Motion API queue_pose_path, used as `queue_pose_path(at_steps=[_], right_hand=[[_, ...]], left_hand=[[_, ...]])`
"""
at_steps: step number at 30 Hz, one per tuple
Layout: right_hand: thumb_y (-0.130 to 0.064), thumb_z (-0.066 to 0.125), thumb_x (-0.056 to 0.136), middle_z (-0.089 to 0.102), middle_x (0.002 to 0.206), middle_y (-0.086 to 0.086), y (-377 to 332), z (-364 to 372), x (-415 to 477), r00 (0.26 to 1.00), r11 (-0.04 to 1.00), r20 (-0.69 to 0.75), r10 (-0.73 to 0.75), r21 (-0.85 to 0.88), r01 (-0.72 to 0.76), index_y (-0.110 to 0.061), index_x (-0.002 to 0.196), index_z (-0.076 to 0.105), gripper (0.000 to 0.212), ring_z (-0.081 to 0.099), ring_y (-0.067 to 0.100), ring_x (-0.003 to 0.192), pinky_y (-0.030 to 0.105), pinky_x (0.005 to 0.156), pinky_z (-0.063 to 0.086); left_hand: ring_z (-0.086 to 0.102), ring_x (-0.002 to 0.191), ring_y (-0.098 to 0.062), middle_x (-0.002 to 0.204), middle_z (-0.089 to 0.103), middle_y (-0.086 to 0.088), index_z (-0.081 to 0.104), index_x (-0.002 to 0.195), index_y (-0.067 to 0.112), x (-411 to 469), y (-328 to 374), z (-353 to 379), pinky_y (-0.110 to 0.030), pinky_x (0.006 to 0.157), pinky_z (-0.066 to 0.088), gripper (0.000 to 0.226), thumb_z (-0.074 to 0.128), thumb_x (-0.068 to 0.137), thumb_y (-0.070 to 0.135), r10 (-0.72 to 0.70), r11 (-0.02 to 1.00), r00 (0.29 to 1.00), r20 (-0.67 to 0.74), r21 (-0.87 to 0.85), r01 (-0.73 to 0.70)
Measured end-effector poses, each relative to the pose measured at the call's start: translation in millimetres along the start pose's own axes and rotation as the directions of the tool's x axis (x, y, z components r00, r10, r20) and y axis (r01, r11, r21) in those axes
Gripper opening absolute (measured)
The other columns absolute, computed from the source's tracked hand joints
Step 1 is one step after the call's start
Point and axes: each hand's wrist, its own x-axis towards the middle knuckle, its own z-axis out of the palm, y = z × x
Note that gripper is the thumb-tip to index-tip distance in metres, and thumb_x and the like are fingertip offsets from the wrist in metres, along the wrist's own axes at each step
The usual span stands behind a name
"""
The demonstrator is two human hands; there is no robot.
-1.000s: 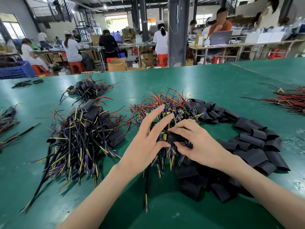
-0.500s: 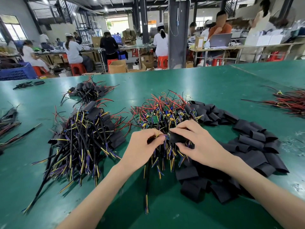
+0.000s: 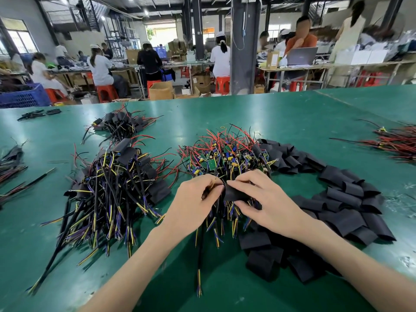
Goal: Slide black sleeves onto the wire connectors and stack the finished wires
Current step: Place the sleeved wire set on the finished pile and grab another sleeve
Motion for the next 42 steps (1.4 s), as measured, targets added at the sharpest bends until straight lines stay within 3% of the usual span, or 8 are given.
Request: queue_pose_path(at_steps=[5,8,15,26,29,32,36,42], right_hand=[[-0.021,0.061,0.090,0.056,0.111,0.003,8,-17,6,0.984,0.991,-0.120,0.133,-0.002,-0.134,-0.009,0.118,0.062,0.031,0.051,0.012,0.101,0.024,0.094,0.040],[-0.007,0.066,0.085,0.061,0.089,0.001,29,-43,7,0.943,0.952,-0.143,0.302,-0.001,-0.305,-0.012,0.090,0.066,0.007,0.056,0.016,0.081,0.027,0.078,0.044],[-0.020,0.082,0.071,0.067,0.083,-0.009,39,-70,-1,0.711,0.843,0.642,0.287,0.184,-0.506,-0.025,0.086,0.067,0.022,0.057,0.002,0.070,0.013,0.066,0.044],[-0.030,0.087,0.061,0.059,0.090,-0.011,36,-70,-4,0.612,0.875,0.697,0.374,-0.047,-0.481,-0.035,0.096,0.060,0.044,0.053,0.001,0.077,0.015,0.070,0.046],[-0.021,0.086,0.063,0.063,0.089,-0.010,42,-79,-4,0.612,0.827,0.691,0.384,0.038,-0.561,-0.031,0.097,0.064,0.041,0.053,-0.002,0.071,0.012,0.065,0.043],[-0.013,0.085,0.065,0.068,0.093,-0.005,49,-92,-5,0.644,0.797,0.670,0.368,0.130,-0.590,-0.026,0.098,0.069,0.039,0.058,0.005,0.075,0.016,0.068,0.045],[-0.020,0.084,0.063,0.069,0.096,0.001,58,-109,-10,0.682,0.729,0.656,0.323,0.287,-0.621,-0.020,0.099,0.072,0.038,0.060,0.014,0.086,0.017,0.077,0.045],[-0.004,0.074,0.069,0.068,0.088,0.005,69,-85,-8,0.755,0.582,0.416,0.508,0.480,-0.656,-0.016,0.093,0.073,0.026,0.058,0.006,0.075,0.013,0.068,0.047]], left_hand=[[0.050,0.074,-0.003,0.082,0.066,0.002,0.067,0.084,0.008,4,1,-11,-0.007,0.073,0.037,0.007,0.063,0.087,0.004,0.086,0.988,0.979,-0.186,0.146,-0.059],[0.046,0.072,-0.013,0.079,0.061,-0.011,0.066,0.083,0.003,13,-8,-32,-0.020,0.068,0.034,0.006,0.062,0.085,0.000,0.144,0.964,0.880,-0.452,0.267,-0.021],[0.049,0.082,-0.029,0.097,0.055,-0.016,0.044,0.120,0.010,18,-55,-86,-0.032,0.076,0.034,0.029,0.042,0.092,0.002,-0.066,0.947,0.690,-0.721,0.173,0.272],[0.035,0.118,-0.046,0.131,0.039,-0.029,0.033,0.135,0.001,12,-77,-87,-0.053,0.092,0.028,0.070,0.054,0.069,-0.009,-0.300,0.636,0.655,-0.694,0.366,0.680],[0.032,0.125,-0.043,0.140,0.033,-0.023,0.033,0.135,0.000,14,-64,-81,-0.051,0.099,0.026,0.069,0.046,0.067,-0.003,-0.126,0.660,0.655,-0.745,0.430,0.616],[0.046,0.108,-0.039,0.117,0.053,-0.019,0.049,0.119,0.002,19,-53,-63,-0.043,0.092,0.033,0.047,0.042,0.072,0.000,0.076,0.802,0.791,-0.607,0.508,0.313],[0.062,0.094,-0.028,0.096,0.070,-0.008,0.067,0.096,0.008,36,-43,-24,-0.036,0.089,0.044,0.023,0.051,0.083,-0.001,-0.142,0.943,0.931,-0.337,0.241,0.231],[0.058,0.095,-0.030,0.092,0.068,-0.009,0.067,0.088,0.011,78,-41,16,-0.037,0.084,0.047,0.024,0.052,0.091,0.028,-0.318,0.882,0.941,-0.113,0.330,0.337]])
